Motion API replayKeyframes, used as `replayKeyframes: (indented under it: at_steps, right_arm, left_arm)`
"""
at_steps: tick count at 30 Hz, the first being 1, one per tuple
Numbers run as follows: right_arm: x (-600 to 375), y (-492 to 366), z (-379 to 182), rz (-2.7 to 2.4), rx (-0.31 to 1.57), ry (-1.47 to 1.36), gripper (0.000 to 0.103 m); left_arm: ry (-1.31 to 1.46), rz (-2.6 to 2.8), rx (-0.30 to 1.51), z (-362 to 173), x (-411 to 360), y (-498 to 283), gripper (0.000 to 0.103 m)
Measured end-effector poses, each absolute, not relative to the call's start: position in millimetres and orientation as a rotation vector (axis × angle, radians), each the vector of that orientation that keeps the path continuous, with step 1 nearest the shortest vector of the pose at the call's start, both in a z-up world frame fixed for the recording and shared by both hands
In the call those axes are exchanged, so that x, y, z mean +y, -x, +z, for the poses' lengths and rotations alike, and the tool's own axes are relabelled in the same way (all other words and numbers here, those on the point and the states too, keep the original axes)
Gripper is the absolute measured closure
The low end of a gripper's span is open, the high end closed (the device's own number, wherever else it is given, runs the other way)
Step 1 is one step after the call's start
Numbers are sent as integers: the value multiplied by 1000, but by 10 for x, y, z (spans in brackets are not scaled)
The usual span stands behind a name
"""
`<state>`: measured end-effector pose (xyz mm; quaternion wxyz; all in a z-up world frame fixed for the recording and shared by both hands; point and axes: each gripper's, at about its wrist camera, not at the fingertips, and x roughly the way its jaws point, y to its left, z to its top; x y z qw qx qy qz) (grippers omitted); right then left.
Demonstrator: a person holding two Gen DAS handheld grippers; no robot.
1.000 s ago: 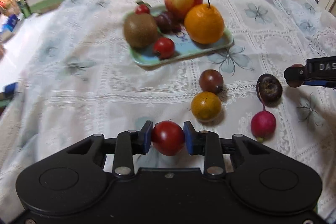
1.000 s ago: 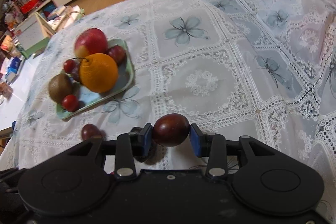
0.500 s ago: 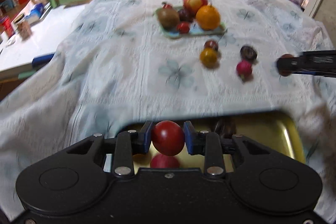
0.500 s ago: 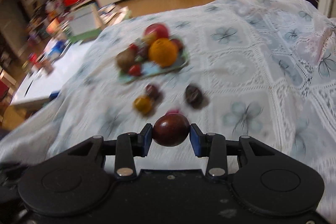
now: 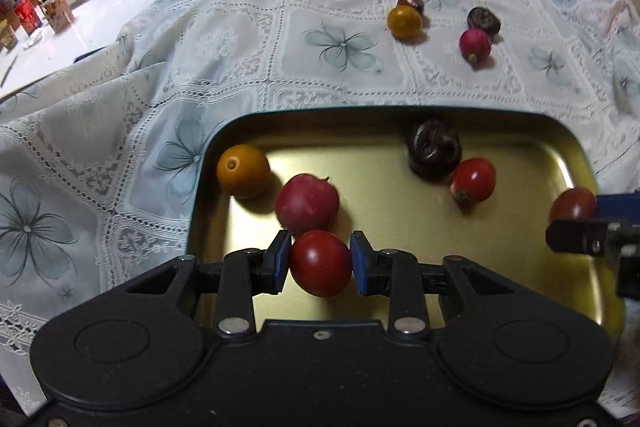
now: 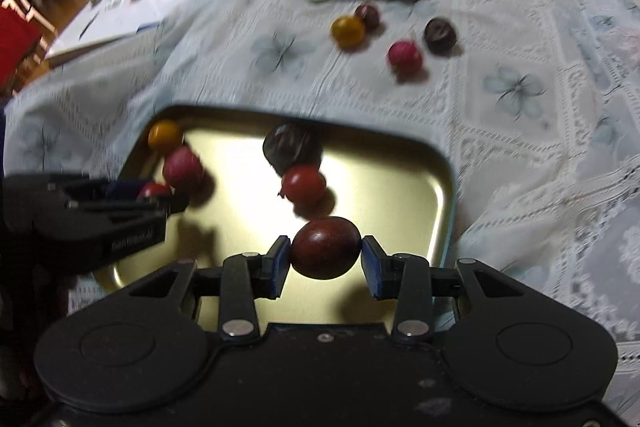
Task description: Organize fruits
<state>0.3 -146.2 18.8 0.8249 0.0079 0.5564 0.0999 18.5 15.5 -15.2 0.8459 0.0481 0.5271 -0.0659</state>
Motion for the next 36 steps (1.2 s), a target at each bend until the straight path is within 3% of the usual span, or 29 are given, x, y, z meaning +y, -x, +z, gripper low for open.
replayKeyframes:
  at_steps: [26, 36]
  right_arm:
    - [-1402, 25, 139, 249, 1216, 10, 62]
    - [-1363, -17, -226, 254, 1359, 7, 62]
  left_arm:
    - [-162, -89, 1096, -160, 138, -115, 58]
    - [-149, -93, 1102, -161, 146, -127, 58]
